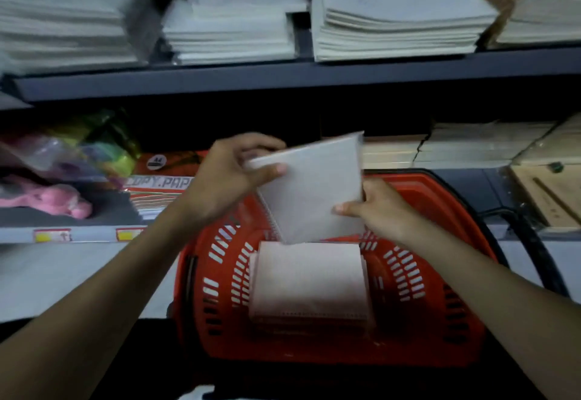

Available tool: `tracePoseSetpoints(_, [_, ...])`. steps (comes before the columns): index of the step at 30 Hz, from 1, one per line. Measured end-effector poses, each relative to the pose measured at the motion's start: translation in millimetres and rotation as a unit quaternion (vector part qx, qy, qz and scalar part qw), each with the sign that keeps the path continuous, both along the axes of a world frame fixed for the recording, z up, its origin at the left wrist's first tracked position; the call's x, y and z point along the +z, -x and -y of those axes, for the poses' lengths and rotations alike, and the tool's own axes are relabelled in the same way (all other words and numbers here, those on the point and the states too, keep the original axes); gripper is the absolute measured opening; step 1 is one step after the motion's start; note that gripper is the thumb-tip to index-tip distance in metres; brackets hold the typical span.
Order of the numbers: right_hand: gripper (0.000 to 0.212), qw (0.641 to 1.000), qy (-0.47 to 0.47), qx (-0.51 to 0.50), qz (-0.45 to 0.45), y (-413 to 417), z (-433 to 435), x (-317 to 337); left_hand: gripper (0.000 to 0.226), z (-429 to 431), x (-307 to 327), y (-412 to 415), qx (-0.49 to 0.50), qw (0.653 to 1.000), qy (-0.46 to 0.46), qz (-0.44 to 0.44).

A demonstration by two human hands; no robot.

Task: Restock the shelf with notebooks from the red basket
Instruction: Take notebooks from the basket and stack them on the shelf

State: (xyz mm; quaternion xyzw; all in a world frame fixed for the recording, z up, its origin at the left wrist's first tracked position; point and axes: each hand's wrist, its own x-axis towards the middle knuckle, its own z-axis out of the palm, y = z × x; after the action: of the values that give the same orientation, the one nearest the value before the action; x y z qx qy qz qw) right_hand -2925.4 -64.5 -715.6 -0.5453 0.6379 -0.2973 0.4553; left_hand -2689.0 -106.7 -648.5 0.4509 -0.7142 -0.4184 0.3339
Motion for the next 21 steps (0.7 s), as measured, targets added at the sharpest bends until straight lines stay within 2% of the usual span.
tracePoseSetpoints(2, [0.031,0.998,0.028,-0.021,0.046,-3.5,0.1,27.1,0.039,-1.6,11.5,-15.0,0.036,0.993,-0.013,-0.11])
tracePoseSetpoints(3, [0.031,0.996,0.046,-0.033,0.074,-4.8,0.0,39.2,0.041,-2.8,14.8,-22.3,0.04,0.989,-0.025,-0.138])
tracePoseSetpoints(7, [0.03,0.981,0.089,-0.063,0.163,-17.8,-0.8,80.3,0.029,-10.5,17.0,-37.8,-0.021,0.991,-0.091,-0.092])
tracePoseSetpoints(9, [0.029,0.973,0.085,-0.069,0.202,-26.9,0.8,101.0,0.025,-12.5,19.8,-39.9,-0.041,0.985,-0.132,-0.105])
tracePoseSetpoints(11, [0.028,0.97,0.088,-0.071,0.217,-35.9,4.4,121.9,0.025,-10.4,28.5,-41.4,-0.026,0.983,-0.135,-0.123])
tracePoseSetpoints(17, [0.037,0.96,0.146,-0.137,0.197,-67.9,20.4,159.0,0.022,7.9,68.4,-46.4,0.047,0.978,-0.041,-0.197])
tracePoseSetpoints(21, [0.045,0.966,0.184,-0.162,0.086,-85.5,30.7,175.9,0.017,19.2,90.3,-42.4,0.085,0.97,-0.004,-0.228])
